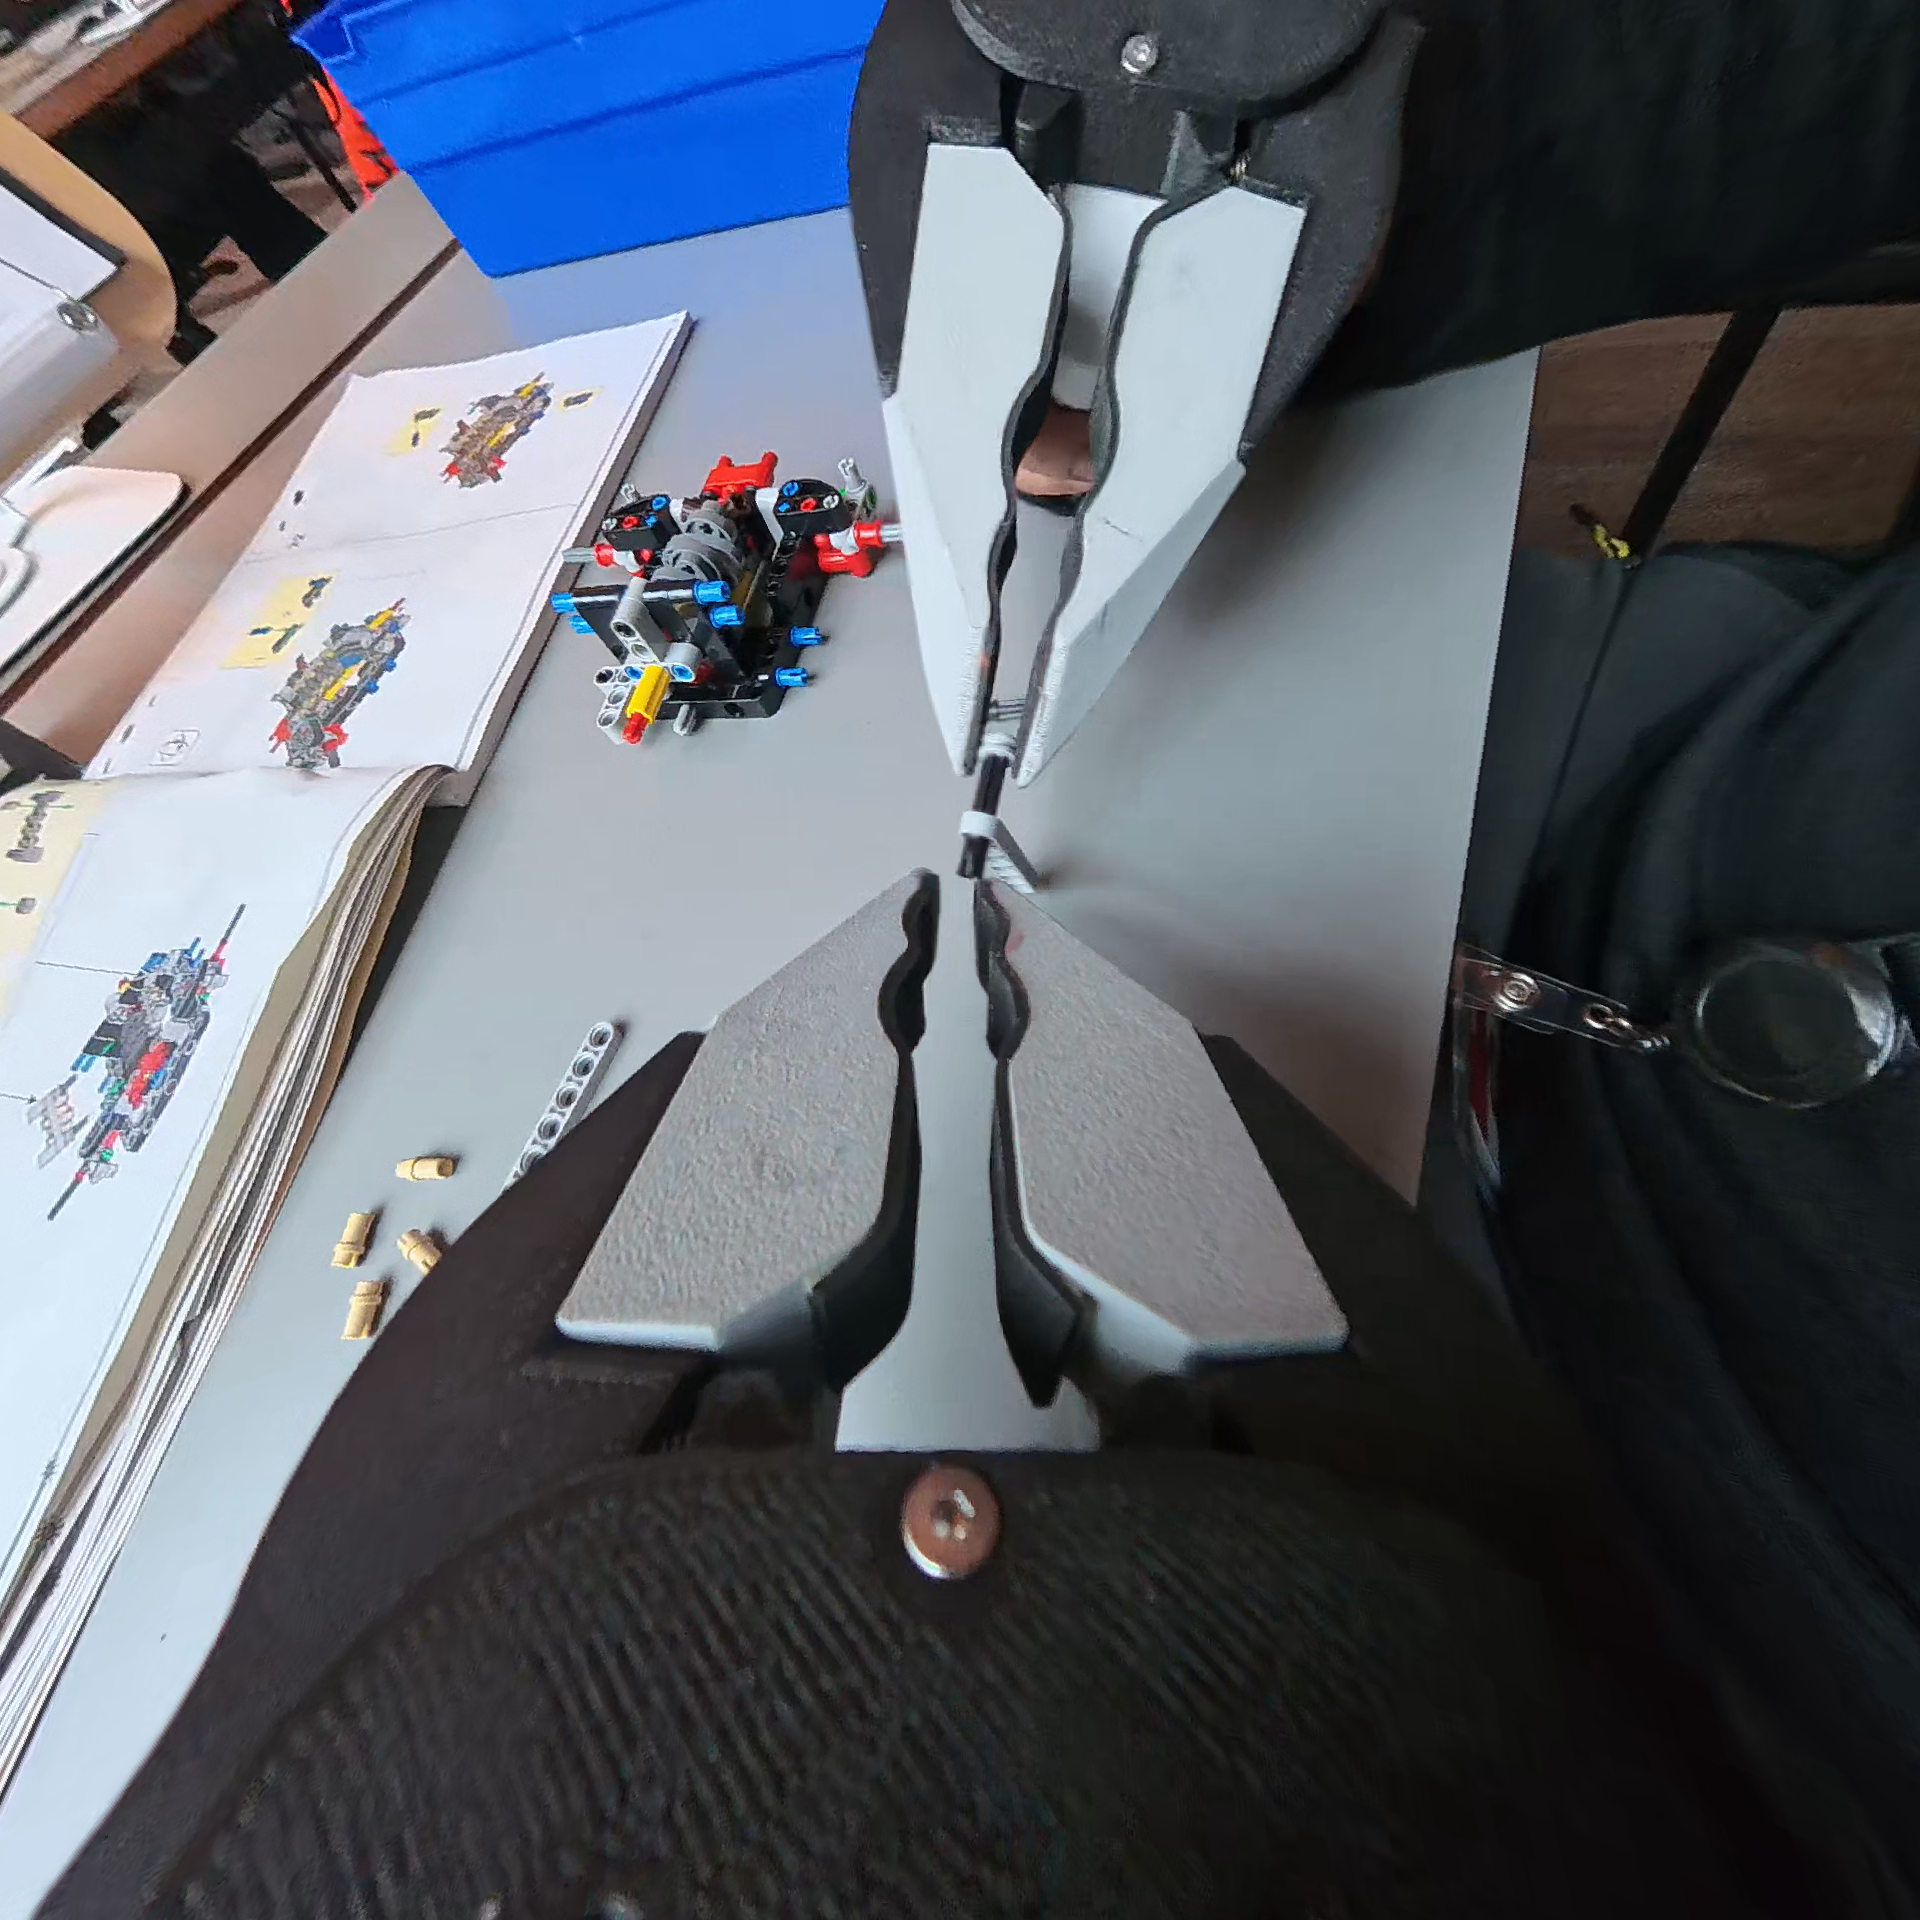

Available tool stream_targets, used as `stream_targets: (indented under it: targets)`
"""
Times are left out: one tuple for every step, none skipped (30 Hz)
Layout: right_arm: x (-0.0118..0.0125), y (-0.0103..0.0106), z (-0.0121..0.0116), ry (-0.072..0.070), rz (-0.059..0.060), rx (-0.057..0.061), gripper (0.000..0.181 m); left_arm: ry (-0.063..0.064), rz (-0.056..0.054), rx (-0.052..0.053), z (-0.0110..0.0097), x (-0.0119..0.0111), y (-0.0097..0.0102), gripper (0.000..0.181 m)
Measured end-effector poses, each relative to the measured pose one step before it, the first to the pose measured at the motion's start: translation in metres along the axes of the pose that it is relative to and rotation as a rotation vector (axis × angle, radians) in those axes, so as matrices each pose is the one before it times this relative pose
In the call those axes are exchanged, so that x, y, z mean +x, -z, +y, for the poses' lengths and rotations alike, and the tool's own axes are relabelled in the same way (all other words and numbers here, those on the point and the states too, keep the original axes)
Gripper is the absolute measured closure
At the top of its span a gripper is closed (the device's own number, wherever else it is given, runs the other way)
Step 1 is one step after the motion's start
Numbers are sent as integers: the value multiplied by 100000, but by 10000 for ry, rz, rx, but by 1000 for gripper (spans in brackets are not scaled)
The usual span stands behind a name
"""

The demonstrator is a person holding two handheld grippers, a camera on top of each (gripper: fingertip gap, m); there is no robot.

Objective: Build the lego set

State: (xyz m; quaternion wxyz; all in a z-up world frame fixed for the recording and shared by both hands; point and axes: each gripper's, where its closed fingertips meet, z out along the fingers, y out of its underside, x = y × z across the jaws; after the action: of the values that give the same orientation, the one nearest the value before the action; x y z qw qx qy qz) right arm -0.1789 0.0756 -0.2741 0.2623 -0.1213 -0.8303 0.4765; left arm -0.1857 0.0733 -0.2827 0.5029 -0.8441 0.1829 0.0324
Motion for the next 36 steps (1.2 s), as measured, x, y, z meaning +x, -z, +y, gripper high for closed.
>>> stream_targets:
  targets:
    - [-59, -59, 46, 68, 9, -46, 178, 27, 22, -15, 21, -5, 5, 176]
    - [-33, -15, -27, 54, 7, 1, 178, 8, 17, -42, 58, 20, -37, 176]
    - [-18, 10, -63, 21, -9, 45, 178, -12, 58, -37, 41, 91, -44, 176]
    - [-4, 3, -12, -3, -8, 16, 178, -40, 92, -14, 8, 155, -25, 178]
    - [-6, -5, 6, 12, -8, 2, 178, -25, 63, -16, 12, 95, -15, 180]
    - [-5, 0, 4, 26, 1, -1, 178, 11, 29, -19, 25, 20, -22, 180]
    - [10, -9, 23, 24, 12, -12, 178, 27, 33, -23, 33, 15, -25, 180]
    - [4, -5, -21, 28, 21, 12, 178, 35, 17, -11, 11, -10, -5, 180]
    - [-5, 12, -56, 26, 16, 41, 178, 15, 15, 27, -28, 0, 23, 180]
    - [-11, 30, -61, 10, 2, 40, 178, 7, 9, 48, -55, 6, 59, 179]
    - [-5, 24, -46, -2, -8, 34, 178, 20, -8, 42, -46, -36, 36, 178]
    - [-4, 13, -22, -4, -3, 17, 178, 32, 19, 17, -15, 3, 23, 176]
    - [12, 6, 3, 1, 5, 1, 178, 34, 81, -10, 12, 70, -3, 176]
    - [2, 4, -16, 9, 8, 10, 178, 15, 64, -10, 16, 74, -20, 175]
    - [28, 6, -21, 14, 22, 17, 178, -1, 34, -9, 4, 40, -11, 175]
    - [51, 7, -36, 12, 36, 22, 178, -34, 106, -14, 23, 161, -29, 175]
    - [28, 20, -17, -4, 16, 16, 178, -18, 49, -47, 51, 66, -46, 174]
    - [-21, 15, -15, -12, -21, 15, 178, 10, -2, -46, 58, -13, -42, 174]
    - [-9, 9, -10, 3, -5, 1, 178, 11, -4, -1, -5, -13, -14, 174]
    - [-18, -34, 26, 27, 6, -23, 178, -10, 51, 71, -118, 84, 25, 173]
    - [-28, -56, 46, 45, 8, -50, 178, -2, 26, 85, -157, 80, 14, 175]
    - [-29, -68, 59, 60, 17, -55, 178, -10, 27, 45, -95, 91, -3, 176]
    - [-28, -65, 25, 58, 19, -35, 178, -28, -5, -24, 11, 41, -35, 176]
    - [-40, -49, -4, 38, 6, -15, 178, -22, -35, -30, 38, -17, -7, 178]
    - [-16, -13, 3, 23, 4, -13, 178, 4, -12, 11, -4, -16, 11, 178]
    - [14, 7, 21, 3, 8, -5, 178, 35, -1, 28, -28, -38, 35, 179]
    - [44, 10, 63, -5, 16, -33, 178, 61, -41, 32, -35, -95, 41, 179]
    - [39, -59, 178, 46, 34, -123, 178, 110, -80, -46, 72, -180, -10, 178]
    - [14, -112, 153, 152, 84, -120, 178, 176, 19, -223, 275, -42, -106, 179]
    - [-62, -128, 64, 238, 71, -128, 178, 173, 46, -194, 238, 63, -121, 179]
    - [-135, -113, 32, 176, -10, -143, 178, 50, 55, -200, 260, 108, -125, 179]
    - [-146, -108, 38, 29, -79, -102, 178, -24, 13, -159, 205, 82, -104, 179]
    - [-118, -76, 85, -35, -113, -57, 178, -29, 18, -138, 172, 77, -104, 179]
    - [-90, -34, 78, 0, -103, -72, 178, -30, 27, -97, 107, 84, -90, 179]
    - [-74, 34, 59, 75, -79, -143, 178, -2, 39, -31, 18, 73, -58, 179]
    - [-66, 88, 12, 162, -65, -200, 178, 58, 95, 40, -80, 105, -8, 179]
